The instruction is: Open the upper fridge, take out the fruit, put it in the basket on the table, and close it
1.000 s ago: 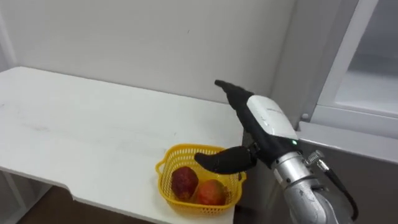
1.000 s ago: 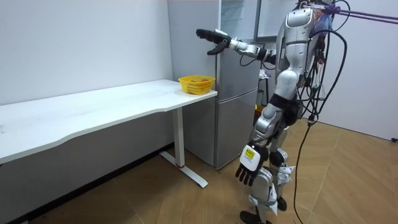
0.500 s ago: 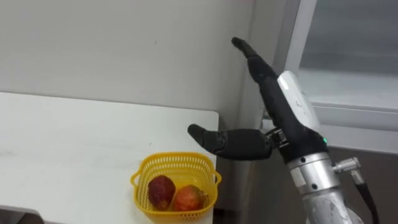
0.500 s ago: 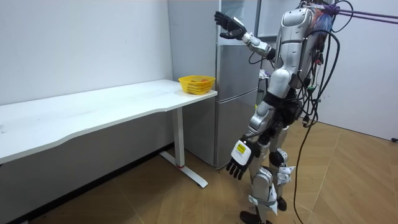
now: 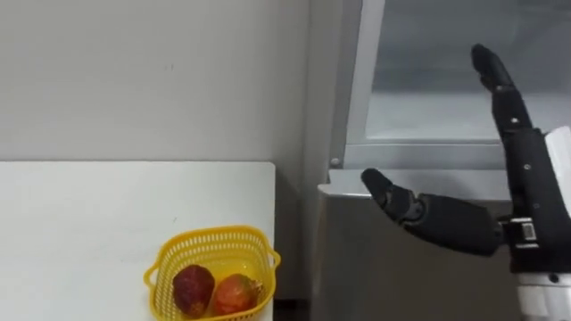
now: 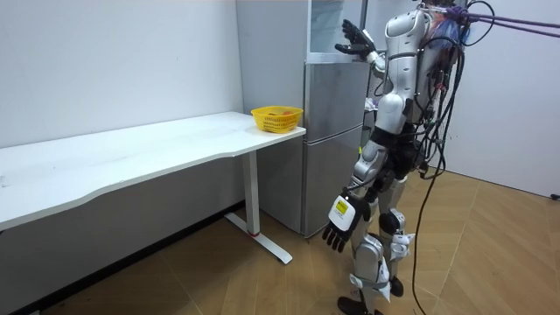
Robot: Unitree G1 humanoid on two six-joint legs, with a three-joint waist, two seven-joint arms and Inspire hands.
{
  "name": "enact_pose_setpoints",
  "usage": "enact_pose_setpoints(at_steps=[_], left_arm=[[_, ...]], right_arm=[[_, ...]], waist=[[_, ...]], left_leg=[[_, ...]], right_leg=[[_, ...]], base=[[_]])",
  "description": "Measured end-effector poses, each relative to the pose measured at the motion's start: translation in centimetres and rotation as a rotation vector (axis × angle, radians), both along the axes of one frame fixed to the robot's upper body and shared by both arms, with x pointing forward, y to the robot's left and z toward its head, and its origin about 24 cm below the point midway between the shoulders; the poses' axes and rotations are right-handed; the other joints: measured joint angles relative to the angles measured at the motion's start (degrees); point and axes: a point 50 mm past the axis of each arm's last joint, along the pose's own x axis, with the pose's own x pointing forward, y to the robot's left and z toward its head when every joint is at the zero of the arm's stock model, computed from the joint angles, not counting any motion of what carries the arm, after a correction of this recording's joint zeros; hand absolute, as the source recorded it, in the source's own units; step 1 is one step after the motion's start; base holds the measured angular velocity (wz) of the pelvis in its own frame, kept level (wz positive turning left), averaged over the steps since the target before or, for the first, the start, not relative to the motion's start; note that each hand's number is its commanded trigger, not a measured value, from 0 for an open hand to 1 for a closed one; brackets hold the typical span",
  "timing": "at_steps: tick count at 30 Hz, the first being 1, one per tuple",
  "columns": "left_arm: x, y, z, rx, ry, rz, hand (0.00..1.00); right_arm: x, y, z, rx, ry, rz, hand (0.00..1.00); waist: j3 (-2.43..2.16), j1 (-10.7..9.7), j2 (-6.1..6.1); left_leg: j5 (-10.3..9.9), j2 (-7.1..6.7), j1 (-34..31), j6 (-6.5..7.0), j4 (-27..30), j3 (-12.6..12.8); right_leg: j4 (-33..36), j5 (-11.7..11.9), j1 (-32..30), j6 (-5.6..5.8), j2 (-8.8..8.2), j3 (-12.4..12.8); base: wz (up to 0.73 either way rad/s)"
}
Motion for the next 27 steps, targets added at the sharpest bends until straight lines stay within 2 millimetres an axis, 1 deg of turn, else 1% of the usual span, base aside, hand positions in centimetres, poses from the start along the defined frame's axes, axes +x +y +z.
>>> enact_pose_setpoints(at_steps=[3, 7, 10, 14, 15, 16, 18, 22, 24, 27], left_arm=[[-0.1, 0.0, 0.0, -0.001, -0.003, 0.02, 0.0], [-0.2, 0.1, 0.0, 0.0, -0.004, 0.026, 0.0], [-0.1, 0.1, 0.0, -0.001, -0.006, 0.025, 0.0], [-0.2, 0.4, 0.1, -0.008, 0.004, 0.023, 0.0], [0.1, 0.5, 0.1, -0.005, -0.002, 0.021, 0.0], [0.1, 0.5, 0.1, -0.004, -0.002, 0.021, 0.0], [0.1, 0.5, 0.1, -0.002, -0.001, 0.021, 0.0], [0.2, 0.5, 0.1, -0.002, -0.004, 0.021, 0.0], [0.2, 0.5, 0.1, -0.002, -0.006, 0.021, 0.0], [0.5, 0.5, 0.1, 0.0, -0.014, 0.02, 0.0]], right_arm=[[-0.7, -1.1, -0.6, 0.018, -0.005, -0.059, 0.0], [-1.4, -1.5, -1.2, 0.029, 0.009, -0.09, 0.0], [-1.6, -1.6, -1.6, 0.027, 0.026, -0.097, 0.0], [-1.7, -1.7, -1.8, 0.031, 0.041, -0.094, 0.0], [-1.9, -1.6, -2.2, 0.028, 0.055, -0.097, 0.0], [-2.0, -1.6, -2.4, 0.025, 0.066, -0.098, 0.0], [-2.5, -1.3, -3.6, 0.019, 0.119, -0.101, 0.0], [-2.8, -1.0, -4.3, 0.023, 0.158, -0.096, 0.0], [-3.0, -1.1, -4.7, 0.022, 0.177, -0.097, 0.0], [-3.1, -1.0, -5.1, 0.017, 0.196, -0.096, 0.0]], waist=[[-0.01, -0.93, 0.07], [-0.02, -1.41, 0.12], [0.04, -1.99, -0.09], [-0.11, -2.41, -0.56], [-0.24, -2.42, -0.71], [-0.27, -2.42, -0.71], [-0.31, -2.31, -0.81], [-0.13, -2.35, -0.2], [-0.11, -2.39, 0.27], [-0.12, -2.67, 0.65]], left_leg=[[-0.01, -0.03, 0.21, 0.01, 0.07, 0.04], [-0.01, -0.13, 0.4, 0.01, 0.06, 0.07], [0.0, -0.19, 0.73, 0.02, -0.14, 0.09], [0.0, -0.18, 0.95, 0.02, -0.26, 0.13], [0.0, -0.13, 0.9, 0.02, -0.26, 0.21], [-0.01, -0.1, 0.88, 0.01, -0.26, 0.24], [-0.13, 0.02, 0.87, -0.14, -0.36, 0.46], [-0.44, 0.2, 0.67, -0.24, -0.41, 1.28], [-0.52, 0.23, 0.87, -0.28, -0.71, 1.59], [-0.53, 0.23, 0.83, -0.3, -0.76, 1.67]], right_leg=[[0.01, 0.02, 0.03, -0.03, 0.07, 0.75], [-0.05, 0.0, -0.01, -0.04, 0.13, 1.17], [-0.13, -0.03, -0.02, -0.02, 0.12, 1.24], [-0.4, -0.03, -0.02, -0.03, 0.21, 1.29], [-0.87, 0.0, 0.07, -0.05, 0.3, 1.3], [-0.99, 0.01, 0.08, -0.06, 0.34, 1.32], [-1.08, 0.02, 0.01, -0.08, 0.54, 1.83], [-1.12, 0.03, -0.03, -0.09, 0.78, 2.62], [-1.21, 0.03, -0.03, -0.09, 0.86, 2.77], [-1.24, 0.02, -0.18, -0.08, 0.87, 2.77]], base=[[-0.07], [-0.06], [0.0], [0.0], [0.0], [0.0], [-0.06], [-0.12], [-0.05], [-0.01]])
